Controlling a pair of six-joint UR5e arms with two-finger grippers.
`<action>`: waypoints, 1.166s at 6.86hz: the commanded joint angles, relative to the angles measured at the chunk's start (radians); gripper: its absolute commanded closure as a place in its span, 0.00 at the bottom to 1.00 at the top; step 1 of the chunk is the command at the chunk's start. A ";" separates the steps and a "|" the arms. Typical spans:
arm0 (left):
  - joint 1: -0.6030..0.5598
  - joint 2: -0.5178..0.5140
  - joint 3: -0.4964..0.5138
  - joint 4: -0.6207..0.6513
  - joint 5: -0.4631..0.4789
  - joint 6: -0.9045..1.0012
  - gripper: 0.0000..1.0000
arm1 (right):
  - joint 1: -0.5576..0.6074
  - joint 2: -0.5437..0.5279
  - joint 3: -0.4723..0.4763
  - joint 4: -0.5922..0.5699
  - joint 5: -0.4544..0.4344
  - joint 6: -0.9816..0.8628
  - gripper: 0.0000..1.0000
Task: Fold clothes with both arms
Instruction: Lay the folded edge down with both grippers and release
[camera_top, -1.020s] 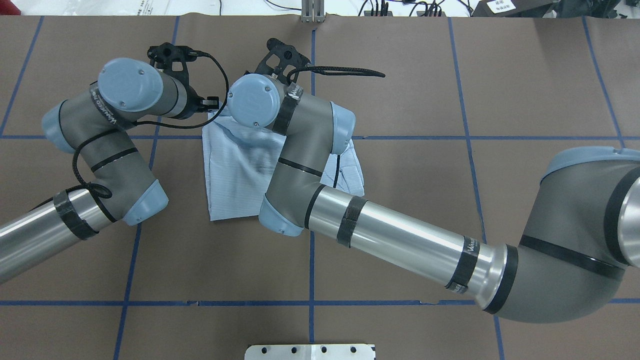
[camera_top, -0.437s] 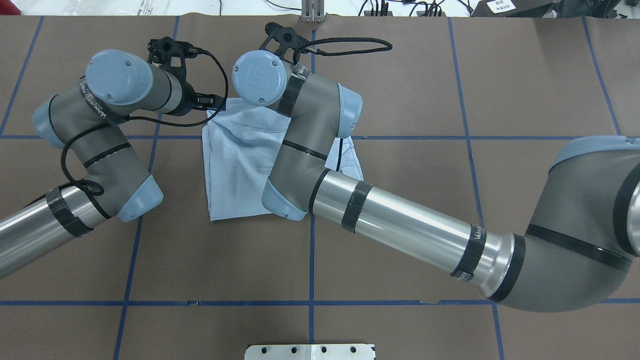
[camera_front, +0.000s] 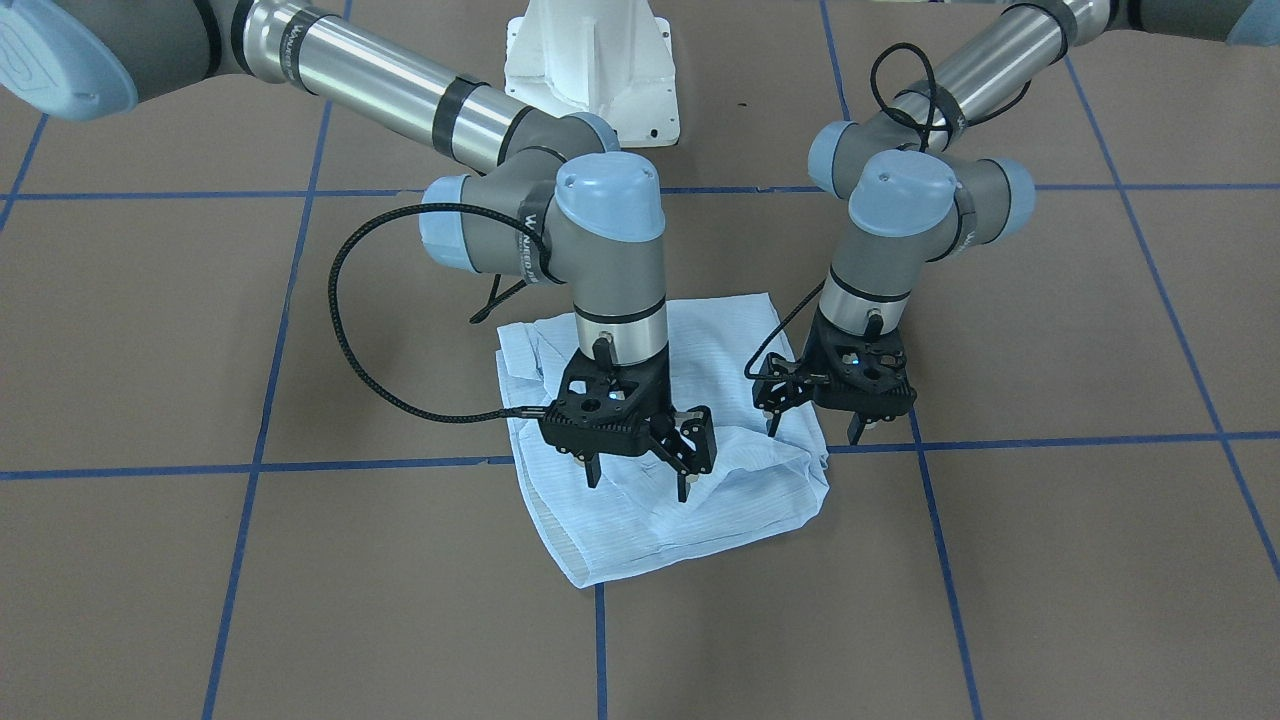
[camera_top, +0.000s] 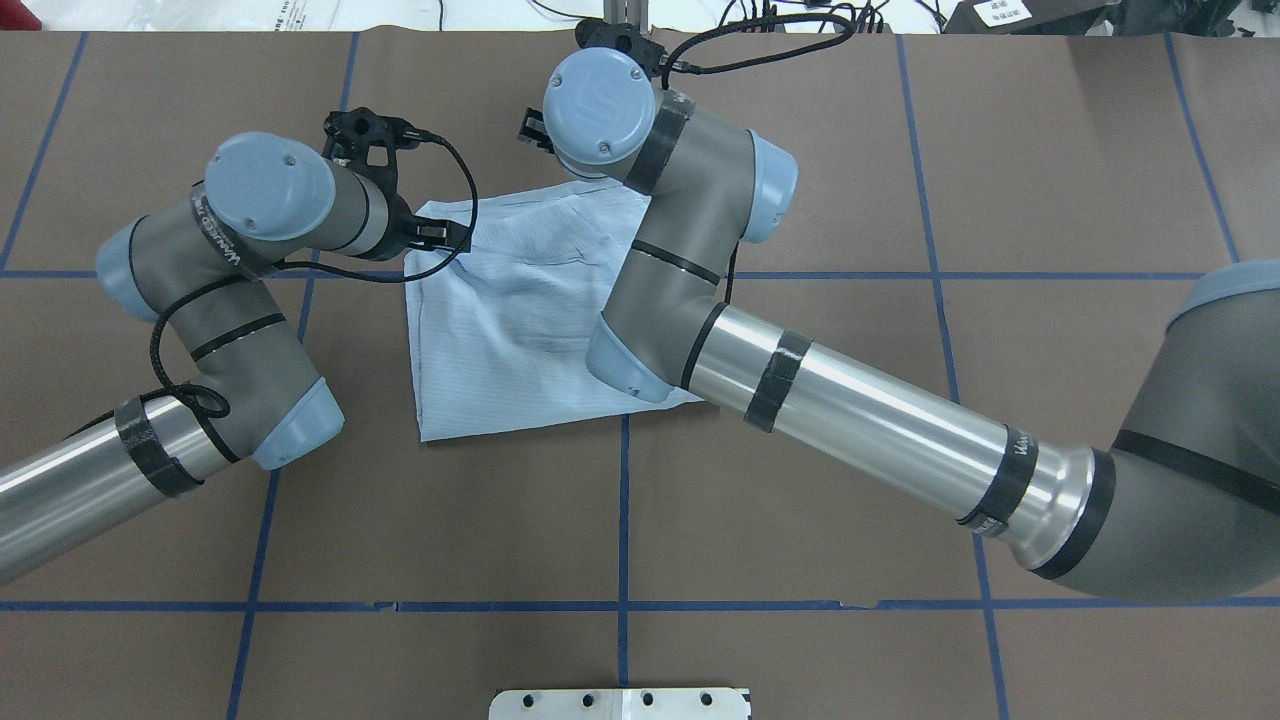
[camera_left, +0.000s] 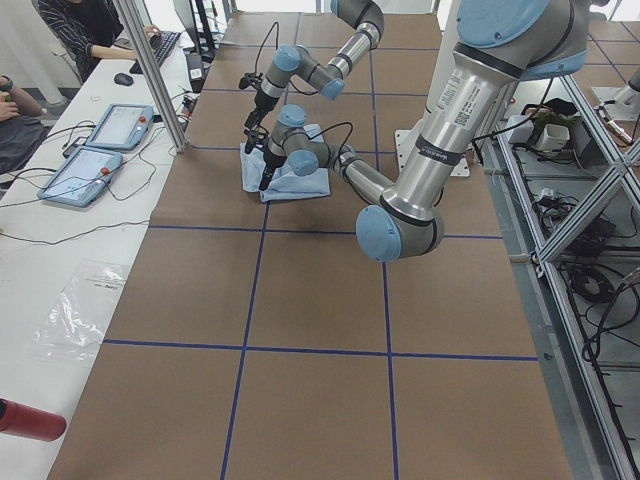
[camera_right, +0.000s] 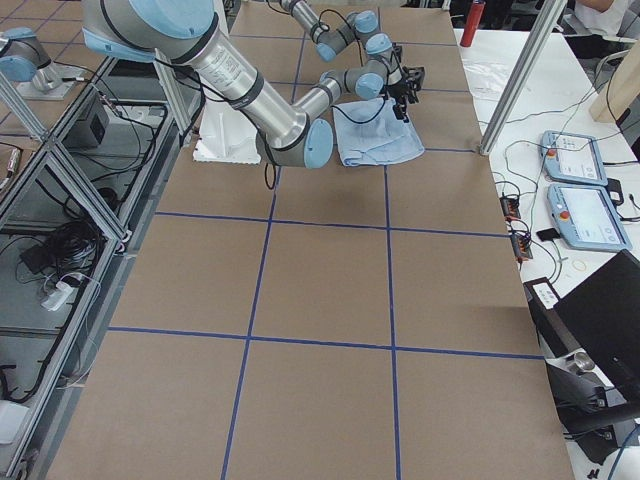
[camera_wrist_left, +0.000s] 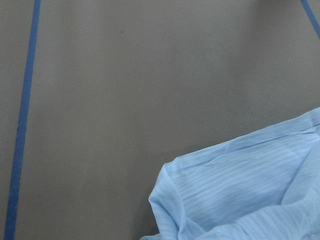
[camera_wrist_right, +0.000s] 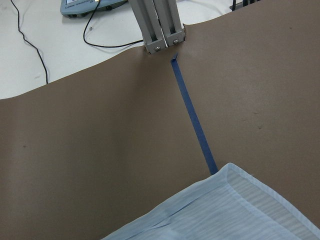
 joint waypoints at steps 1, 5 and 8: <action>0.030 -0.008 0.009 0.002 0.002 -0.005 0.00 | 0.026 -0.085 0.075 0.004 0.035 -0.078 0.00; 0.024 -0.082 0.152 -0.021 0.074 -0.005 0.08 | 0.027 -0.092 0.075 0.009 0.033 -0.078 0.00; 0.003 -0.082 0.149 -0.038 0.073 -0.004 0.76 | 0.026 -0.087 0.075 0.009 0.033 -0.075 0.00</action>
